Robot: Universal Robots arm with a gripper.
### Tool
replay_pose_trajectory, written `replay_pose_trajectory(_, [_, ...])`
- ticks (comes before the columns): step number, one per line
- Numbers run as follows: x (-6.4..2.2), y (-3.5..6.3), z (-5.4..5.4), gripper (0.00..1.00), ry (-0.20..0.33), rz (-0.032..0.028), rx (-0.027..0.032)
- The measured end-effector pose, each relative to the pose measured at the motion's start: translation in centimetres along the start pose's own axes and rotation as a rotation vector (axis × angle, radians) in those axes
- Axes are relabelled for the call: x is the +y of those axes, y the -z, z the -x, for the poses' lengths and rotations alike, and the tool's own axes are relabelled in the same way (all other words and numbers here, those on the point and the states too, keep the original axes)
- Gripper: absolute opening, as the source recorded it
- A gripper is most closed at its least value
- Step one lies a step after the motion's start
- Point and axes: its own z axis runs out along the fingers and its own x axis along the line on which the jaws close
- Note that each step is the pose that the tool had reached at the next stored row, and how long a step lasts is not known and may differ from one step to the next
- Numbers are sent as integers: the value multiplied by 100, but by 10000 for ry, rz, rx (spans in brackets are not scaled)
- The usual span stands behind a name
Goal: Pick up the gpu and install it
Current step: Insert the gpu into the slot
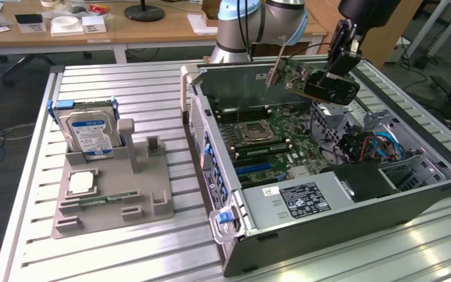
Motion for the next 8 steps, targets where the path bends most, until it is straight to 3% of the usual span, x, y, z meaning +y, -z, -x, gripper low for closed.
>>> replay_pose_trajectory(8, [0,0,0,27,40,1,2])
